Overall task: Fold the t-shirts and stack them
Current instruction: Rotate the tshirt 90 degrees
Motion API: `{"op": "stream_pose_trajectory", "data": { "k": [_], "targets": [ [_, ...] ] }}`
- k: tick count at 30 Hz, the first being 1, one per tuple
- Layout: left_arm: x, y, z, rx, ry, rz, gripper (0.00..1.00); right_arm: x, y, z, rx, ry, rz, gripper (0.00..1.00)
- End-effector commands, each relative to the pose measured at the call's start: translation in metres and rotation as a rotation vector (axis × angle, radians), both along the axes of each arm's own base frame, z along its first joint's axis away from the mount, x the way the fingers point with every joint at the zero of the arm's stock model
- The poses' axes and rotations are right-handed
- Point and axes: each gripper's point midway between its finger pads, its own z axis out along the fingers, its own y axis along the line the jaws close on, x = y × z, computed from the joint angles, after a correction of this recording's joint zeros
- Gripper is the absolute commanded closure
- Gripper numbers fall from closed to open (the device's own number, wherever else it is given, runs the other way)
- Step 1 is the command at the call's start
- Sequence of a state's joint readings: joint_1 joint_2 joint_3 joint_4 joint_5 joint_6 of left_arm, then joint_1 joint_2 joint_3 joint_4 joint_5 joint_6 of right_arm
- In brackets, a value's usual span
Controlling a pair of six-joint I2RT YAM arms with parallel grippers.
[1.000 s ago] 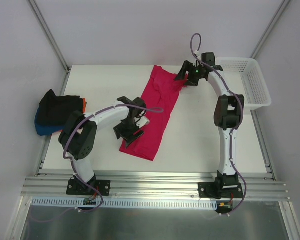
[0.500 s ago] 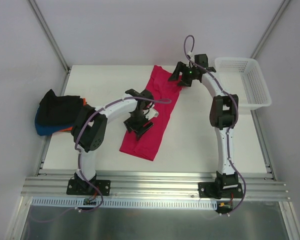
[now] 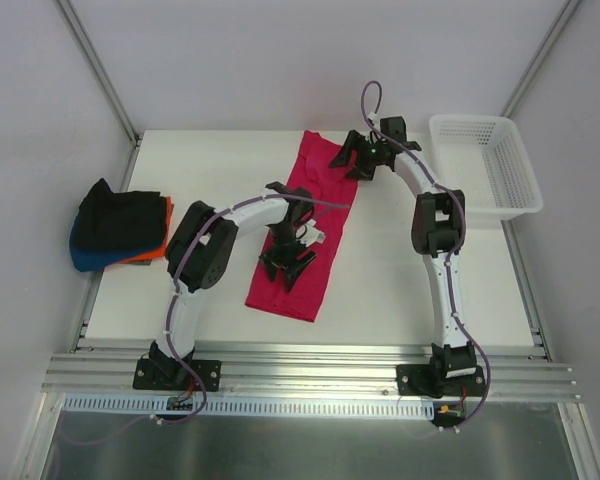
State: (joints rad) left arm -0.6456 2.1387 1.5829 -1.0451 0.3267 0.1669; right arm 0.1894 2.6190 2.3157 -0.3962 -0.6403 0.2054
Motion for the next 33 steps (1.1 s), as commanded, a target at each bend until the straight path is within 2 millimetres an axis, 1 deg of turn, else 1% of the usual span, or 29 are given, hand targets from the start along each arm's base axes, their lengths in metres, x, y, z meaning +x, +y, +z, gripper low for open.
{"op": "stream_pose_trajectory", "data": {
  "k": [1,3,4,5,6,7,9,11,13,14,15,16,17,18,19,20,21,22,23,24,25,26,27,28,29,30,31,32,33],
  "targets": [
    [-0.018,-0.028,-0.004,-0.063,0.088,-0.005,0.36,0.016,0.003,0.011,0.044,-0.039,-0.022,0.15],
    [-0.028,-0.040,-0.009,-0.072,0.123,-0.029,0.36,0.020,0.005,0.010,0.059,-0.044,-0.028,0.15],
    [-0.029,-0.047,-0.009,-0.077,0.120,-0.043,0.36,0.021,0.006,0.010,0.065,-0.045,-0.025,0.15],
    [-0.034,-0.055,-0.010,-0.079,0.126,-0.062,0.37,0.023,0.007,0.012,0.068,-0.052,-0.027,0.15],
    [-0.039,-0.060,-0.014,-0.078,0.150,-0.064,0.36,0.023,0.007,0.010,0.069,-0.050,-0.028,0.15],
    [-0.037,-0.068,-0.012,-0.090,0.143,-0.072,0.36,0.024,0.007,0.007,0.069,-0.050,-0.028,0.15],
    [-0.039,-0.076,-0.014,-0.091,0.143,-0.089,0.36,0.025,0.007,0.007,0.073,-0.051,-0.028,0.15],
    [-0.037,-0.077,-0.016,-0.086,0.139,-0.089,0.36,0.024,0.008,0.007,0.075,-0.048,-0.025,0.15],
    [-0.033,-0.072,-0.016,-0.063,0.111,-0.095,0.37,0.022,0.006,0.009,0.079,-0.049,-0.015,0.15],
    [-0.030,-0.072,-0.009,-0.071,0.085,-0.098,0.37,0.021,0.005,0.019,0.079,-0.063,-0.008,0.15],
    [-0.027,-0.071,-0.006,-0.081,0.054,-0.116,0.37,0.018,0.001,0.021,0.080,-0.062,-0.002,0.15],
    [-0.020,-0.067,-0.002,-0.067,-0.001,-0.130,0.36,0.018,-0.002,0.031,0.064,-0.106,0.023,0.15],
    [-0.010,-0.069,0.014,-0.097,-0.080,-0.148,0.35,0.013,-0.007,0.055,0.043,-0.139,0.030,0.14],
    [-0.006,-0.067,0.021,-0.101,-0.119,-0.158,0.33,0.010,-0.015,0.062,-0.002,-0.156,0.014,0.14],
    [0.003,-0.063,0.029,-0.088,-0.179,-0.168,0.30,0.007,-0.020,0.072,-0.023,-0.187,0.024,0.14],
    [0.008,-0.064,0.047,-0.111,-0.234,-0.168,0.28,0.005,-0.030,0.120,-0.018,-0.281,0.009,0.14],
    [0.015,-0.065,0.059,-0.128,-0.277,-0.181,0.26,0.004,-0.038,0.136,-0.036,-0.324,-0.016,0.14],
    [0.021,-0.065,0.070,-0.140,-0.318,-0.184,0.24,-0.007,-0.045,0.125,-0.061,-0.301,-0.030,0.13],
    [0.026,-0.064,0.093,-0.166,-0.383,-0.182,0.18,-0.012,-0.052,0.146,-0.088,-0.364,-0.030,0.11],
    [0.034,-0.067,0.112,-0.197,-0.436,-0.177,0.15,-0.025,-0.059,0.179,-0.109,-0.414,-0.039,0.11],
    [0.038,-0.068,0.126,-0.216,-0.477,-0.174,0.14,-0.036,-0.063,0.189,-0.125,-0.413,-0.037,0.10],
    [0.045,-0.064,0.150,-0.240,-0.549,-0.157,0.13,-0.053,-0.066,0.187,-0.138,-0.355,-0.035,0.10],
    [0.053,-0.065,0.170,-0.268,-0.604,-0.143,0.12,-0.072,-0.067,0.213,-0.127,-0.379,-0.028,0.10],
    [0.058,-0.063,0.185,-0.291,-0.641,-0.123,0.12,-0.084,-0.066,0.215,-0.119,-0.358,-0.018,0.10],
    [0.065,-0.055,0.205,-0.318,-0.682,-0.063,0.12,-0.107,-0.066,0.193,-0.109,-0.245,-0.003,0.10],
    [0.070,-0.049,0.212,-0.316,-0.707,-0.018,0.14,-0.130,-0.059,0.200,-0.043,-0.176,0.008,0.10],
    [0.074,-0.041,0.215,-0.301,-0.722,0.039,0.16,-0.147,-0.057,0.187,-0.016,-0.076,0.005,0.10],
    [0.083,-0.027,0.221,-0.300,-0.731,0.159,0.19,-0.180,-0.058,0.147,0.004,0.120,-0.003,0.11],
    [0.077,-0.018,0.206,-0.286,-0.674,0.192,0.23,-0.202,-0.051,0.134,0.066,0.230,-0.022,0.11]
  ]
}}
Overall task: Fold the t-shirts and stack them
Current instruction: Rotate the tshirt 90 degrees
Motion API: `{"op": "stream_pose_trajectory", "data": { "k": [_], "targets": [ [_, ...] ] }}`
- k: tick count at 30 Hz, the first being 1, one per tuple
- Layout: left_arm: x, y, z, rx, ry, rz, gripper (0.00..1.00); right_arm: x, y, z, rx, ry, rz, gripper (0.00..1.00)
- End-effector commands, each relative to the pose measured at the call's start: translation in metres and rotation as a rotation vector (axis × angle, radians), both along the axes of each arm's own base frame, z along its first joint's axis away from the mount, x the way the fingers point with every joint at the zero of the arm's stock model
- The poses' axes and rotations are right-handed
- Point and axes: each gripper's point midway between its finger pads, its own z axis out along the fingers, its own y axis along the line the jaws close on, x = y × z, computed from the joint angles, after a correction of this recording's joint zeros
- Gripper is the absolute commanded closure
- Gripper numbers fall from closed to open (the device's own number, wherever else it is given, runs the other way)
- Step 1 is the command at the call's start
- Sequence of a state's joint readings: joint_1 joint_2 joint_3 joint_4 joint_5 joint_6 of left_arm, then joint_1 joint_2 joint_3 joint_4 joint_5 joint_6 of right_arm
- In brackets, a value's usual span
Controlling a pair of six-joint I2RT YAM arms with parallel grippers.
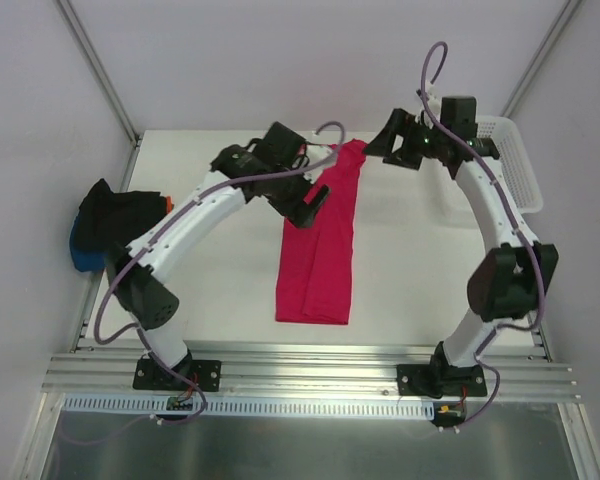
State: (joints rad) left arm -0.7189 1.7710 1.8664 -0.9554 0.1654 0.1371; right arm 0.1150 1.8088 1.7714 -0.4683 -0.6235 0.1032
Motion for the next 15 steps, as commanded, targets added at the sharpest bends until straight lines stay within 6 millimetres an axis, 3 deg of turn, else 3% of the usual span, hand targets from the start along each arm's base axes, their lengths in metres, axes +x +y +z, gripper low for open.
{"op": "stream_pose_trajectory", "data": {
  "k": [1,2,4,5,6,10,11,15],
  "targets": [
    [0.010,0.046,-0.003,-0.021,0.058,0.234,0.24,-0.098,0.014,-0.074,0.114,0.467,0.023,0.12],
    [0.005,0.065,-0.021,-0.037,0.157,0.358,0.25,-0.129,0.011,-0.112,0.069,0.582,0.000,0.12],
    [-0.013,0.071,-0.042,-0.083,0.311,0.425,0.22,-0.163,0.012,-0.125,0.072,0.659,-0.010,0.13],
    [-0.029,0.071,-0.045,-0.128,0.390,0.466,0.20,-0.182,0.014,-0.138,0.060,0.701,0.003,0.14],
    [-0.045,0.073,-0.066,-0.127,0.470,0.459,0.18,-0.207,0.012,-0.157,0.040,0.770,-0.001,0.15],
    [-0.054,0.070,-0.078,-0.179,0.606,0.440,0.19,-0.246,0.010,-0.180,0.051,0.831,0.000,0.19],
    [-0.061,0.072,-0.090,-0.171,0.673,0.485,0.27,-0.252,0.010,-0.180,0.042,0.824,0.000,0.20],
    [-0.079,0.068,-0.116,-0.215,0.795,0.514,0.30,-0.280,0.011,-0.190,0.023,0.862,0.024,0.21]
  ]
}}
